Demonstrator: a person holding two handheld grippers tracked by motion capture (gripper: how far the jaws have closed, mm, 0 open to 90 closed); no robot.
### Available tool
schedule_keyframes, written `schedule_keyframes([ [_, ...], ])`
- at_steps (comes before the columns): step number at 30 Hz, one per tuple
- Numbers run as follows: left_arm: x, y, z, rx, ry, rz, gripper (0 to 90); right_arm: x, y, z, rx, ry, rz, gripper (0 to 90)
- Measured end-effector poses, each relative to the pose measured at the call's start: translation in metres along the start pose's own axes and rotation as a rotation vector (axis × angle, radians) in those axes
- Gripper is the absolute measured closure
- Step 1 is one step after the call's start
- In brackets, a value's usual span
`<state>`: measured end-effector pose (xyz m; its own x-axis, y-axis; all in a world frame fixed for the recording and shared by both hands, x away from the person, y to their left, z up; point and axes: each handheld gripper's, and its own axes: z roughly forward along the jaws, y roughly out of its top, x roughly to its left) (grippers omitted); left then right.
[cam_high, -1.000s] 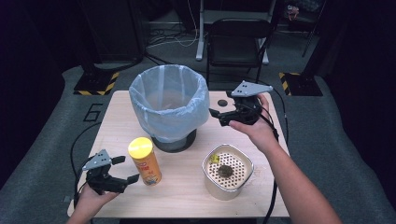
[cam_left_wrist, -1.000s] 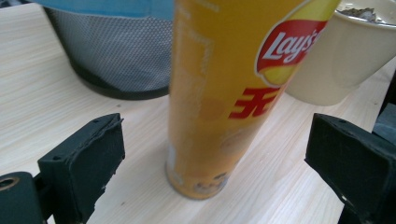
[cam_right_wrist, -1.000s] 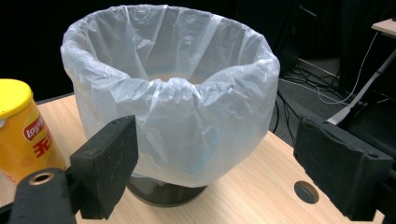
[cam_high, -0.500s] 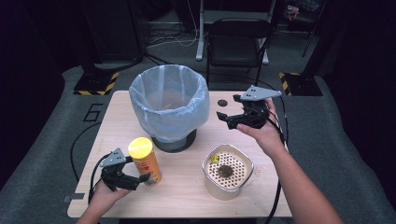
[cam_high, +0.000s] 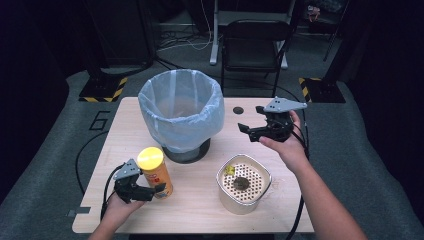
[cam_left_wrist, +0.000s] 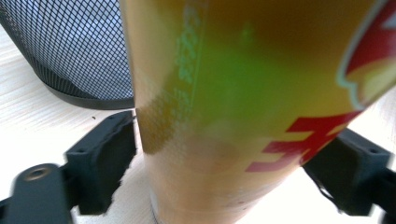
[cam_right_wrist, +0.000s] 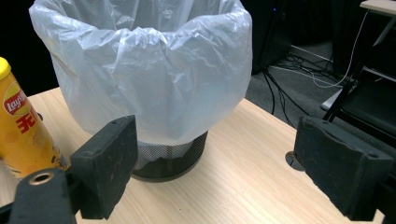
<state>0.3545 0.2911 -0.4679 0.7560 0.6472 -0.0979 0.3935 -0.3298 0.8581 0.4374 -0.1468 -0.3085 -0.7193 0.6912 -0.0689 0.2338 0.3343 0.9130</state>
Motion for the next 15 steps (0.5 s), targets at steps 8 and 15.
schedule_keyframes([
  [8, -0.004, -0.001, -0.002, -0.019, 0.046, 0.023, 23.4, -0.003, -0.016, -0.006, 0.01, -0.007, 0.012, 15.2],
  [15, -0.006, 0.002, -0.006, -0.011, 0.07, 0.045, 24.1, -0.003, -0.037, -0.006, 0.035, -0.02, 0.017, 16.9],
])
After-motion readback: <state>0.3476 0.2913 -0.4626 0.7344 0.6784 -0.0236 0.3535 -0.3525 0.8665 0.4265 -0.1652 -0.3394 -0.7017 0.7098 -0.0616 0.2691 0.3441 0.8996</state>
